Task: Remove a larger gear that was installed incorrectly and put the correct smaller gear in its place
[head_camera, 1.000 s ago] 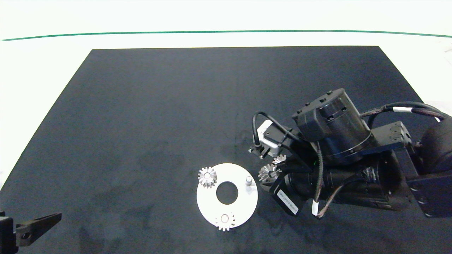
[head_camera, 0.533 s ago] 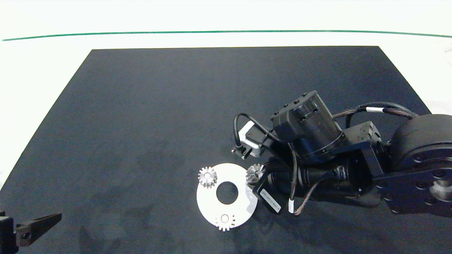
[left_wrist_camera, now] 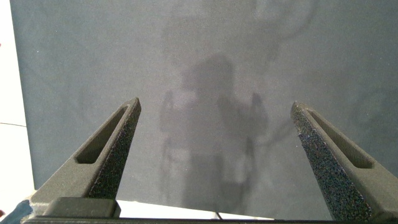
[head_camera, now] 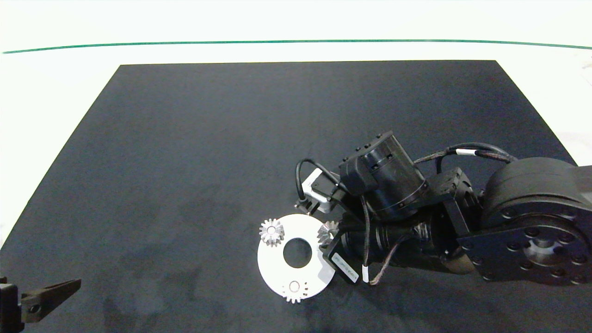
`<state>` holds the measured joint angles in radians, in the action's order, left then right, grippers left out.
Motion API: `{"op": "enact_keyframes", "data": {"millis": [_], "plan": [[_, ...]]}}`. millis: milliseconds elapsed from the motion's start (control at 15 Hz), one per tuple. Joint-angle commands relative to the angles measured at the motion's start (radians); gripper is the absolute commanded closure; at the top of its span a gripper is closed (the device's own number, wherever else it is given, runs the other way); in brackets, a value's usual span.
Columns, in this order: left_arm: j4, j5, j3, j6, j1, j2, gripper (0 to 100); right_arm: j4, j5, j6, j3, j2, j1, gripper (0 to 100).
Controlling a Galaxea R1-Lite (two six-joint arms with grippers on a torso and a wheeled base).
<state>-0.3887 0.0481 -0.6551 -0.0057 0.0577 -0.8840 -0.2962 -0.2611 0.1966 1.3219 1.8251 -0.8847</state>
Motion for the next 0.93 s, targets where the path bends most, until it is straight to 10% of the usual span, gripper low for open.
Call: {"op": "enact_keyframes", "data": {"millis": [67, 867, 933], "plan": [[-0.002, 0.001, 0.000, 0.000, 0.001, 0.000, 0, -0.001, -0.001, 0.000, 0.002, 0.011, 0.001, 75], [-0.002, 0.001, 0.000, 0.000, 0.001, 0.000, 0, -0.001, -0.003, -0.016, 0.020, 0.039, 0.003, 75], [-0.002, 0.001, 0.000, 0.000, 0.001, 0.000, 0, -0.001, -0.003, -0.016, 0.020, 0.039, 0.003, 0]]}}
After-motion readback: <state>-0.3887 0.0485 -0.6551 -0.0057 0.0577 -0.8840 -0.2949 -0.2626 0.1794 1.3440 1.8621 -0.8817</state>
